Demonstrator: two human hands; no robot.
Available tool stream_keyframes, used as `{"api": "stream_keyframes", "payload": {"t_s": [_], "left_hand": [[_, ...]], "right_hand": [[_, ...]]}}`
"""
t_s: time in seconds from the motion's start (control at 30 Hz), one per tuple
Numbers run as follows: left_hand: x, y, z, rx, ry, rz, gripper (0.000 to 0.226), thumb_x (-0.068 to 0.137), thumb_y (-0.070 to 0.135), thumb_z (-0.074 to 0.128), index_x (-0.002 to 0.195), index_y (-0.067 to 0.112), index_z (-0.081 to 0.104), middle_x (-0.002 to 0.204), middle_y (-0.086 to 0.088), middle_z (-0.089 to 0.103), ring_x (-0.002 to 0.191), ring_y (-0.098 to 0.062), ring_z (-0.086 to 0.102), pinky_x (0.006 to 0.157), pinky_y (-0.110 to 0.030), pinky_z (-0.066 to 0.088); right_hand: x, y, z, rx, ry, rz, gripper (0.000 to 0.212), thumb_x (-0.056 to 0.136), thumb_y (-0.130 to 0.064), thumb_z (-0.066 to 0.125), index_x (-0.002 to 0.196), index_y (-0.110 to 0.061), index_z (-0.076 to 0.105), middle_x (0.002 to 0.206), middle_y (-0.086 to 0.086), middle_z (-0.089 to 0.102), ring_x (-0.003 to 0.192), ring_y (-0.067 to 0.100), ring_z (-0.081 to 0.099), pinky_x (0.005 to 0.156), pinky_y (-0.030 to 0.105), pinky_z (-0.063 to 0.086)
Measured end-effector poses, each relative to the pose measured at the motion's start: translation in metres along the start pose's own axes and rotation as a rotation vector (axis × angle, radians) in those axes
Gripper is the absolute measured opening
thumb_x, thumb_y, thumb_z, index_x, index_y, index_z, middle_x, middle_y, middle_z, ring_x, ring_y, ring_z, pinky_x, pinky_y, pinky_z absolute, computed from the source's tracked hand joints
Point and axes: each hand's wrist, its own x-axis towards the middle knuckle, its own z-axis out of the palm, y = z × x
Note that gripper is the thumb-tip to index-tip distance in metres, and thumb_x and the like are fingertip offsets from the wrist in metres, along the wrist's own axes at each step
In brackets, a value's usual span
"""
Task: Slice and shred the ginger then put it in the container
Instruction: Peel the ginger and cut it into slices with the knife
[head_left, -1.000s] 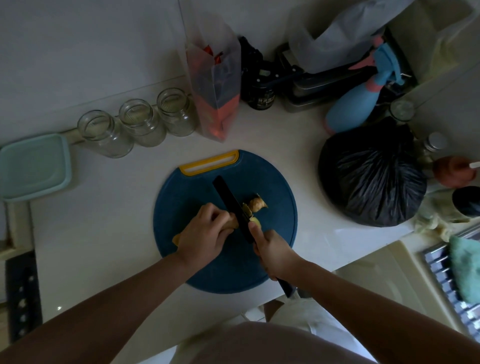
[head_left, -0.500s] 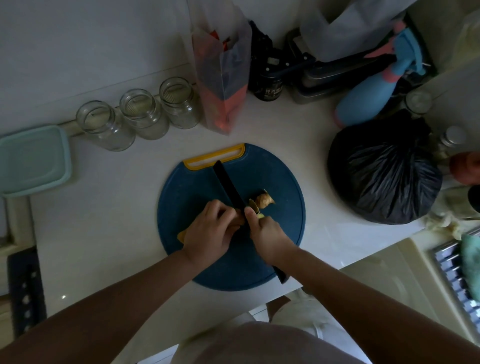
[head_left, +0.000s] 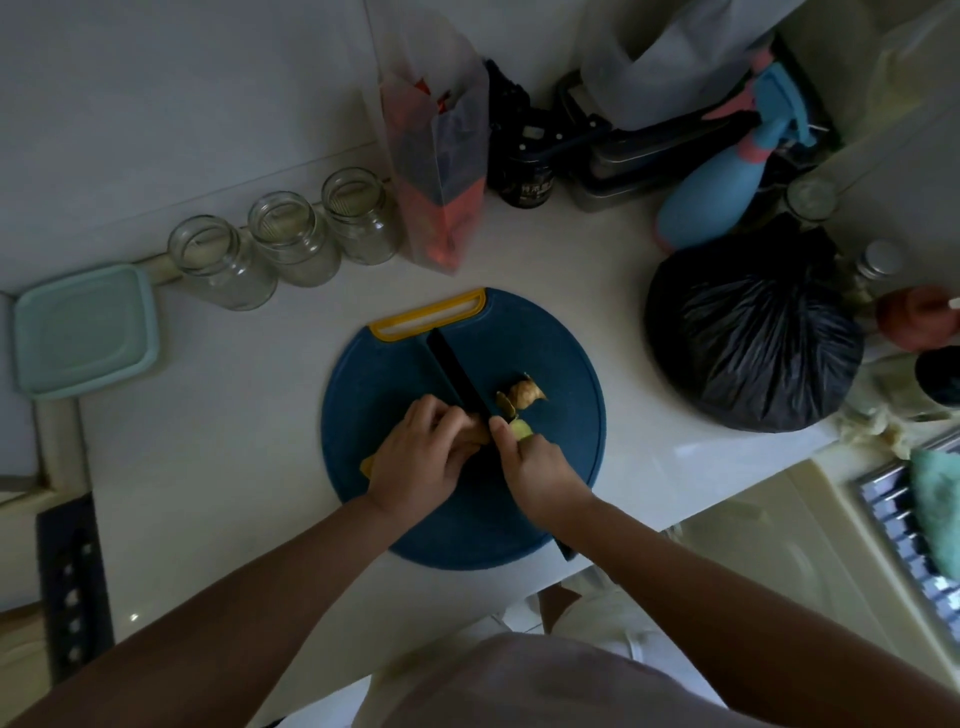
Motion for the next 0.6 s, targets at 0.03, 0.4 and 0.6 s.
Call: {"api": "stream_keyframes", "payload": {"t_s": [0.03,0.4,0.6], "left_hand": [[0.0,0.001,0.0,0.004,0.003,-0.003,0.037,0.074,0.02,0.077,0.096,0.018,0.047,0.088,-0.008,0.052,0.077,-0.023,0.056,0.053,-0.027,0.046],[-0.002,0.001,0.006,0.018,0.093,0.042,0.028,0.077,0.02,0.064,0.097,0.018,0.045,0.089,-0.008,0.051,0.081,-0.021,0.051,0.056,-0.026,0.044],[-0.007,0.0,0.012,0.031,0.091,0.05,0.026,0.077,0.013,0.063,0.098,0.015,0.048,0.087,-0.009,0.052,0.075,-0.021,0.051,0.057,-0.027,0.044]], "right_hand": [[-0.006,0.006,0.001,0.001,0.008,0.006,0.055,0.1,-0.054,0.027,0.065,-0.015,0.041,0.062,0.004,0.047,0.055,0.014,0.045,0.058,0.026,0.034],[-0.002,0.007,0.012,0.032,0.048,0.017,0.057,0.1,-0.053,0.026,0.067,-0.011,0.045,0.061,0.006,0.049,0.053,0.014,0.046,0.055,0.024,0.036],[0.022,-0.01,0.015,0.003,0.043,0.013,0.064,0.096,-0.064,0.022,0.07,-0.015,0.052,0.073,0.01,0.056,0.067,0.022,0.054,0.071,0.04,0.047]]}}
